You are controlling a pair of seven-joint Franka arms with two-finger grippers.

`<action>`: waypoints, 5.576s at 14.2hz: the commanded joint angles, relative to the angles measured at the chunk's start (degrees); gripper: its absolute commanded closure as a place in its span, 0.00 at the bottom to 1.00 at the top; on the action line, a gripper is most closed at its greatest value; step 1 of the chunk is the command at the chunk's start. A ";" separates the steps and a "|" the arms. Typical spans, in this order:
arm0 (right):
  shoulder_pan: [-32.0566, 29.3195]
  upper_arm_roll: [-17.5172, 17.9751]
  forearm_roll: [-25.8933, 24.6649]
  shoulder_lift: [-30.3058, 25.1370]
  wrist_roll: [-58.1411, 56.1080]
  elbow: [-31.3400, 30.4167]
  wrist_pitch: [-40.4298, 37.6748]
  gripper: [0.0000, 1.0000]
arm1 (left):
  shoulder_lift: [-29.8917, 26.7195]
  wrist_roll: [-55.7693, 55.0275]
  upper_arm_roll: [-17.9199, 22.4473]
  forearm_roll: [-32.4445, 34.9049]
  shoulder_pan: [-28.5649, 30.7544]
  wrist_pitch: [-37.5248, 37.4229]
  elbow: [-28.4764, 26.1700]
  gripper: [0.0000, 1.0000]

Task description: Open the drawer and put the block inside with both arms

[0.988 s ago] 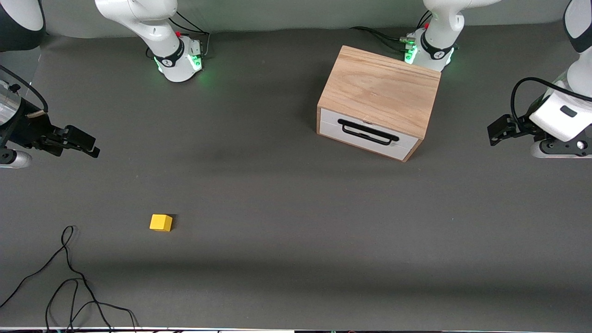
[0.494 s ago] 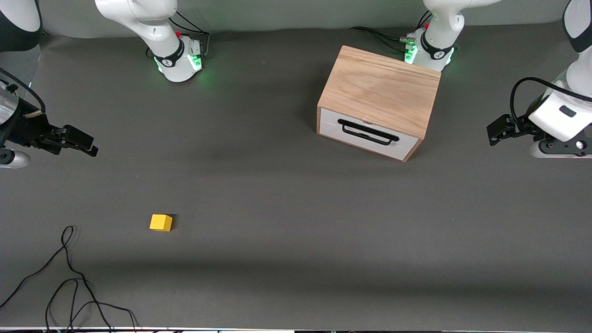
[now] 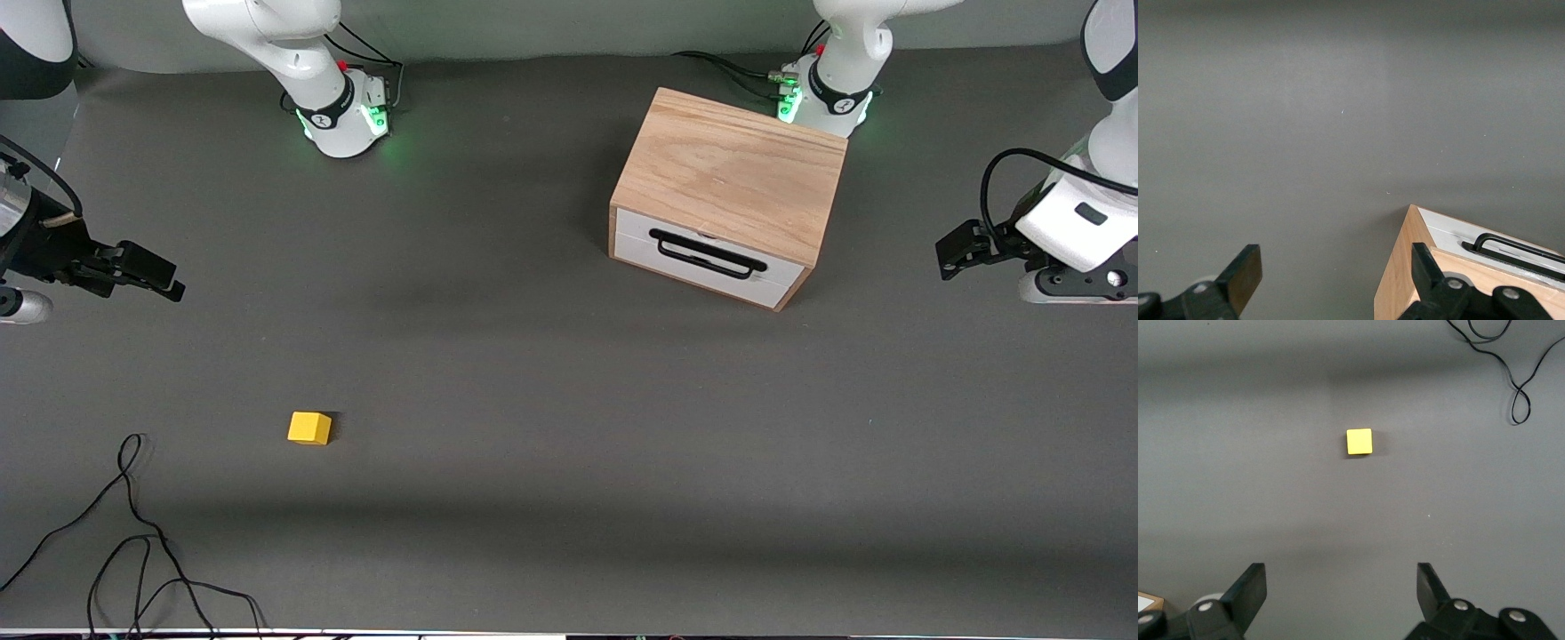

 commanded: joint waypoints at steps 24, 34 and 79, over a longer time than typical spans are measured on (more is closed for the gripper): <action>0.61 -0.24 0.33 -0.27 -1.16 0.29 1.12 0.00 | -1.30 0.86 0.06 -0.06 -0.32 0.18 -0.97 0.00; 0.52 -0.33 0.24 -0.53 -1.25 0.21 0.94 0.00 | 0.63 -19.56 -0.11 -6.74 -6.98 -3.95 -1.58 0.00; 0.52 0.11 0.77 -0.45 -1.25 0.38 1.82 0.00 | 24.01 -85.19 0.15 -3.94 -27.65 21.89 -14.15 0.00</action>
